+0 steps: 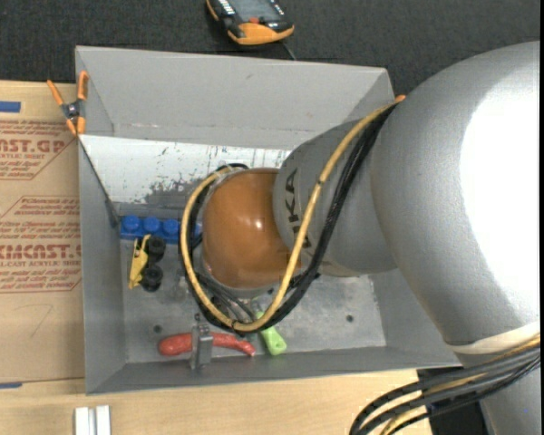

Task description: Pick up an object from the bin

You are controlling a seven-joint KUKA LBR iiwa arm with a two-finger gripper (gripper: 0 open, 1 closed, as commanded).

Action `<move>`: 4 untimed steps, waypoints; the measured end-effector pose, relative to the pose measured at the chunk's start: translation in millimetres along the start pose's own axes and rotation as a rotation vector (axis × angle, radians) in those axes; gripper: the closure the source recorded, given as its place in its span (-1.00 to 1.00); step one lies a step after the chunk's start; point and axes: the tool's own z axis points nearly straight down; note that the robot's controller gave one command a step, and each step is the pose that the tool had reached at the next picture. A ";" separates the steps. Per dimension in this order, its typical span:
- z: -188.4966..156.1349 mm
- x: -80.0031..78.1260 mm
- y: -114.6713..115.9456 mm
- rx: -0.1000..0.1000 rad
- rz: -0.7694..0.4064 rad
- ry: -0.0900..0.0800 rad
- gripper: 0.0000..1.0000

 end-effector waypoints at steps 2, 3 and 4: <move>28.6 -2.6 1.5 -0.002 0.136 -0.002 1.00; 28.6 -2.6 1.5 -0.002 0.136 -0.002 1.00; 25.4 -2.3 1.6 -0.002 0.136 -0.001 1.00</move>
Offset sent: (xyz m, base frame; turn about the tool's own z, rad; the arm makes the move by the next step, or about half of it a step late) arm 0.0025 0.0011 -0.0286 0.1357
